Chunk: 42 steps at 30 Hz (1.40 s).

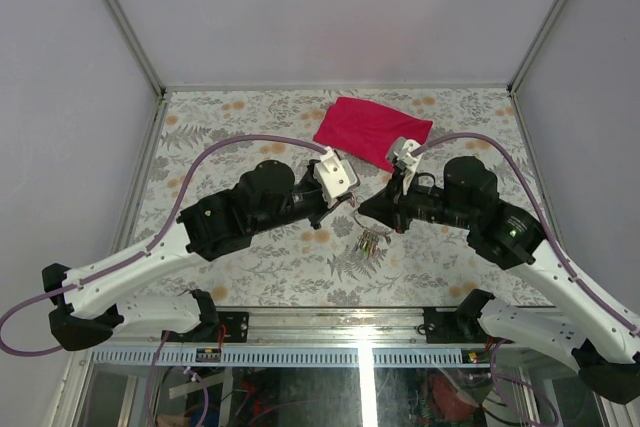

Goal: Put the keys on the keyring

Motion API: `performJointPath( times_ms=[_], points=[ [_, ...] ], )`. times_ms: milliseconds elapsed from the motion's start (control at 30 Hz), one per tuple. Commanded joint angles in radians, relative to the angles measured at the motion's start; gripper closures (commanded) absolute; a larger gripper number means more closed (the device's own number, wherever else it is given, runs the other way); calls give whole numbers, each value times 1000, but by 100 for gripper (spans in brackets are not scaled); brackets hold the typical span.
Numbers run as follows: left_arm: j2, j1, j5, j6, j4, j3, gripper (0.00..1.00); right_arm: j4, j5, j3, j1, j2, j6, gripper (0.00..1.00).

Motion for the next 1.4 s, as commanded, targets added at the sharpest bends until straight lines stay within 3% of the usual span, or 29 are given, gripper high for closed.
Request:
performJointPath(
  times_ms=[0, 733, 1367],
  points=[
    [-7, -4, 35, -5, 53, 18, 100, 65, 94, 32, 9, -21, 10, 100],
    [19, -3, 89, -6, 39, 29, 100, 83, 74, 71, 9, 33, 52, 100],
    [14, -3, 33, 6, 41, 29, 100, 58, 22, 65, 9, 35, 45, 100]
  ],
)
